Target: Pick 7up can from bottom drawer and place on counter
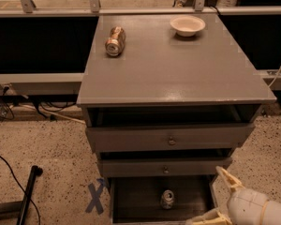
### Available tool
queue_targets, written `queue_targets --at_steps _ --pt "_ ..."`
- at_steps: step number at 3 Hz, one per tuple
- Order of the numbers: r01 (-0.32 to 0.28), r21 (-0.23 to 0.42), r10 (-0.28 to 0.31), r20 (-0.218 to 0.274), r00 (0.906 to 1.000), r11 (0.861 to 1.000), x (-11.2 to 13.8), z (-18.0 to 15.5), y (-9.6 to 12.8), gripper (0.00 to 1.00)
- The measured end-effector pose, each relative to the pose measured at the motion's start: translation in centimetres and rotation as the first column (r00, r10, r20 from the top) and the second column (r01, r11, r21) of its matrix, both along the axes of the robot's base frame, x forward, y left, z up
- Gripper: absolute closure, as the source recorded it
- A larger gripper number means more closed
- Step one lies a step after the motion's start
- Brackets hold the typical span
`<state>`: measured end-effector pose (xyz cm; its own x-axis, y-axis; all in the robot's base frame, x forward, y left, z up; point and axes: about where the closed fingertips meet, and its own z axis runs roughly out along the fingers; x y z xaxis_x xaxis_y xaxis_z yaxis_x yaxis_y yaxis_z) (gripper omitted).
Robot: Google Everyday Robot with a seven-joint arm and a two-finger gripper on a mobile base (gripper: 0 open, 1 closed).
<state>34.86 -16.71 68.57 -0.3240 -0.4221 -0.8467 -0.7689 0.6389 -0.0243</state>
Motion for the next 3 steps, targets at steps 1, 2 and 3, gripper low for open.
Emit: queue_targets --at_steps 1,2,3 --pt "0.02 0.004 -0.02 0.042 0.9989 1.0 -0.7 -2.2 -1.8 0.0" --pt "0.018 0.004 -0.018 0.042 0.999 1.0 -0.7 -2.2 -1.7 0.0" --pt "0.021 0.05 -0.025 0.07 0.9972 0.999 -0.3 -4.0 -1.7 0.0"
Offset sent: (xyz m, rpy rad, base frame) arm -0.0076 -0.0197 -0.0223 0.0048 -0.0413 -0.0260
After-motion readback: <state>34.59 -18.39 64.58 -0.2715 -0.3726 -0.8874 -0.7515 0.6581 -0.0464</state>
